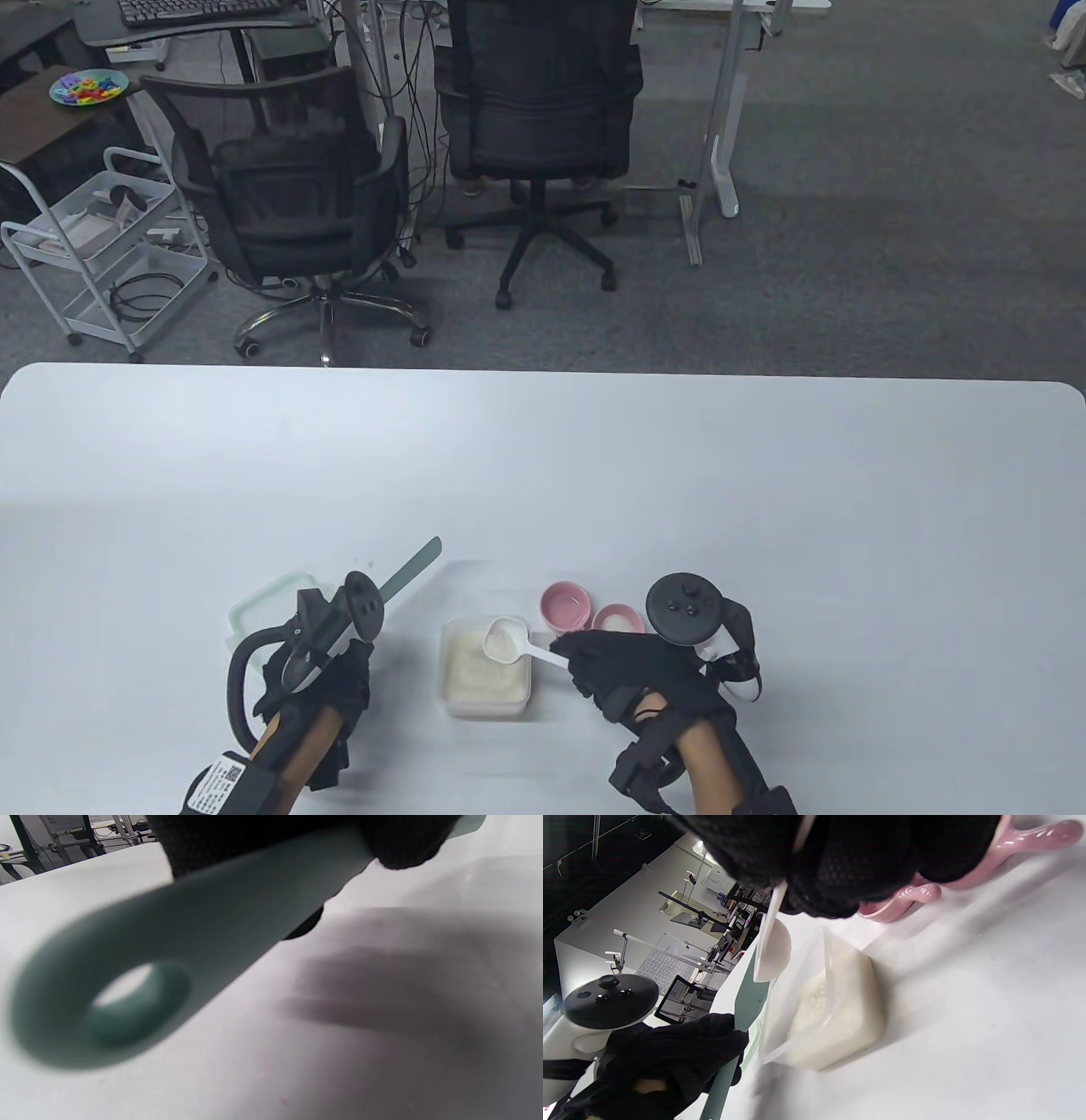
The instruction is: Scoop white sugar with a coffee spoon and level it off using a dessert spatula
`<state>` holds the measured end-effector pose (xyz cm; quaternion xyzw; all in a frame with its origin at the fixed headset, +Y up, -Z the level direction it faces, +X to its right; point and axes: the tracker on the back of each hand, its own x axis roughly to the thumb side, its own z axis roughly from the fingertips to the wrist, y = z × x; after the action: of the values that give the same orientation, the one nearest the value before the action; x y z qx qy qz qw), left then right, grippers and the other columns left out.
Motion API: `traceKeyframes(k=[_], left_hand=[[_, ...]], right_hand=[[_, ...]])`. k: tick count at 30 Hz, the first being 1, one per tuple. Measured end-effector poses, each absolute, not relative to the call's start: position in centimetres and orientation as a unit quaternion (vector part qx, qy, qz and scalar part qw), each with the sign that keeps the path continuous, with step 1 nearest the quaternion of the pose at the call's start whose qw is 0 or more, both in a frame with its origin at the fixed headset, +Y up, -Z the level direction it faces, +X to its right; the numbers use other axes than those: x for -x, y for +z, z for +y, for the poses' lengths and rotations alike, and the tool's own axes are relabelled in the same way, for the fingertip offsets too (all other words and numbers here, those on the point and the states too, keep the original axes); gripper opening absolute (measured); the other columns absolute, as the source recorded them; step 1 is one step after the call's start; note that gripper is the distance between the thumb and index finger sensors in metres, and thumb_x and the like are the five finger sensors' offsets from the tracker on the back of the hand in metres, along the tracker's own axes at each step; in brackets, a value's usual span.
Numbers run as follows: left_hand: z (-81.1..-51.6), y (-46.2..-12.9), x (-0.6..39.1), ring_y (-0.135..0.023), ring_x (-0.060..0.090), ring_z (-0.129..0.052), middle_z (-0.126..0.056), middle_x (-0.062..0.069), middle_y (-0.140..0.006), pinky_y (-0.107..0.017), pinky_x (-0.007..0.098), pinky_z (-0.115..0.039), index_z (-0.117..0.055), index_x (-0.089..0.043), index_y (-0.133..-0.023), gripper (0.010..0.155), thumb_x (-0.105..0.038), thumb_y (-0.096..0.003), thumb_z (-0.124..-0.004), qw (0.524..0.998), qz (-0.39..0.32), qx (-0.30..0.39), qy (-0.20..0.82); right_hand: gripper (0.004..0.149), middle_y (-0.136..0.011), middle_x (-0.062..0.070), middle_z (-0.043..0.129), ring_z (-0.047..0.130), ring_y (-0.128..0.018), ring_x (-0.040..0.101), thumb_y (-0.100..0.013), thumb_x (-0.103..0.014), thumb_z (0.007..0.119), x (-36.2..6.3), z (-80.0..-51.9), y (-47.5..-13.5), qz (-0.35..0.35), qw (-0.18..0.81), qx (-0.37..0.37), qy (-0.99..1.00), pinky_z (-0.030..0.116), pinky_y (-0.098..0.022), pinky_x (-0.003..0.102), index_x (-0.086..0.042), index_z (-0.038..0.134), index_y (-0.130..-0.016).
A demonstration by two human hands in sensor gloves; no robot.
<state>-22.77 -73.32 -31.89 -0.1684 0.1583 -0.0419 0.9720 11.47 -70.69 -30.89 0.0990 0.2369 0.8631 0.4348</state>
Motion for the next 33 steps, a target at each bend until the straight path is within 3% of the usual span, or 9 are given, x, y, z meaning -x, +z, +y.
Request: traceKeyframes(k=[16,17,20,21,22,23,29,33], left_hand=[[-75.4,-32.0,22.0,-0.061,0.016,-0.111,-0.091,-0.004,-0.089,-0.043,0.027,-0.098,-0.078,-0.029,-0.094,0.052,-0.054,-0.0488,-0.080,0.954,0.192,0.208,-0.097],[-75.2,-31.8,21.9,-0.067,0.018,-0.108,-0.088,-0.003,-0.093,-0.048,0.030,-0.095,-0.076,-0.030,-0.097,0.054,-0.055,-0.0490,-0.078,0.955,0.189,0.207,-0.098],[-73.2,-31.0,21.7,-0.097,0.029,-0.086,-0.061,0.001,-0.115,-0.070,0.046,-0.078,-0.045,-0.037,-0.110,0.076,-0.067,-0.0444,-0.070,0.976,0.170,0.119,-0.071],[-72.3,-30.7,21.5,-0.109,0.028,-0.074,-0.048,0.002,-0.121,-0.080,0.046,-0.070,-0.037,-0.031,-0.115,0.082,-0.064,-0.0482,-0.072,0.985,0.146,0.075,-0.045],[-71.8,-30.5,21.4,-0.112,0.036,-0.063,-0.040,0.002,-0.122,-0.079,0.058,-0.059,-0.032,-0.039,-0.112,0.084,-0.073,-0.0427,-0.065,0.989,0.131,0.053,-0.033],[-71.2,-30.3,21.2,-0.114,0.039,-0.056,-0.035,0.002,-0.123,-0.080,0.062,-0.053,-0.029,-0.040,-0.112,0.086,-0.075,-0.0410,-0.063,0.992,0.122,0.032,-0.027],[-70.7,-29.6,20.1,-0.120,0.042,-0.017,-0.008,0.001,-0.125,-0.083,0.067,-0.026,-0.014,-0.040,-0.113,0.093,-0.076,-0.0408,-0.060,0.998,0.054,-0.010,-0.019],[-71.1,-29.7,19.9,-0.118,0.045,-0.013,-0.006,0.001,-0.124,-0.079,0.071,-0.022,-0.013,-0.043,-0.112,0.093,-0.078,-0.0386,-0.057,0.998,0.050,-0.003,-0.035]], right_hand=[[0.048,-0.070,0.013,0.093,0.089,-0.045,0.025,-0.053,-0.026,0.078,-11.3,-70.8,-30.9,0.242,0.430,-0.101,0.864,0.069,-0.058,0.056,-0.008,0.078,-0.098],[0.048,-0.070,0.013,0.093,0.089,-0.045,0.025,-0.053,-0.026,0.078,-11.3,-70.8,-30.9,0.242,0.430,-0.101,0.864,0.069,-0.058,0.056,-0.008,0.078,-0.098],[0.048,-0.070,0.013,0.093,0.089,-0.045,0.025,-0.053,-0.026,0.078,-11.3,-70.7,-30.9,0.241,0.431,-0.101,0.864,0.069,-0.058,0.056,-0.008,0.078,-0.098],[0.048,-0.070,0.013,0.093,0.089,-0.045,0.025,-0.053,-0.026,0.078,-11.3,-70.7,-30.9,0.241,0.432,-0.102,0.863,0.069,-0.059,0.056,-0.008,0.078,-0.098],[0.048,-0.070,0.013,0.093,0.089,-0.045,0.025,-0.053,-0.026,0.078,-11.3,-70.7,-30.9,0.241,0.433,-0.102,0.863,0.069,-0.059,0.056,-0.008,0.078,-0.098],[0.048,-0.070,0.013,0.093,0.089,-0.045,0.025,-0.053,-0.026,0.078,-11.3,-70.7,-30.9,0.240,0.433,-0.102,0.863,0.069,-0.058,0.056,-0.008,0.078,-0.098],[0.048,-0.070,0.013,0.093,0.089,-0.045,0.025,-0.053,-0.026,0.079,-11.2,-71.0,-30.9,0.245,0.427,-0.097,0.865,0.069,-0.059,0.056,-0.007,0.078,-0.097],[0.049,-0.069,0.013,0.093,0.090,-0.044,0.025,-0.052,-0.027,0.081,-11.2,-71.0,-31.0,0.244,0.428,-0.096,0.865,0.069,-0.058,0.056,-0.007,0.079,-0.097]])
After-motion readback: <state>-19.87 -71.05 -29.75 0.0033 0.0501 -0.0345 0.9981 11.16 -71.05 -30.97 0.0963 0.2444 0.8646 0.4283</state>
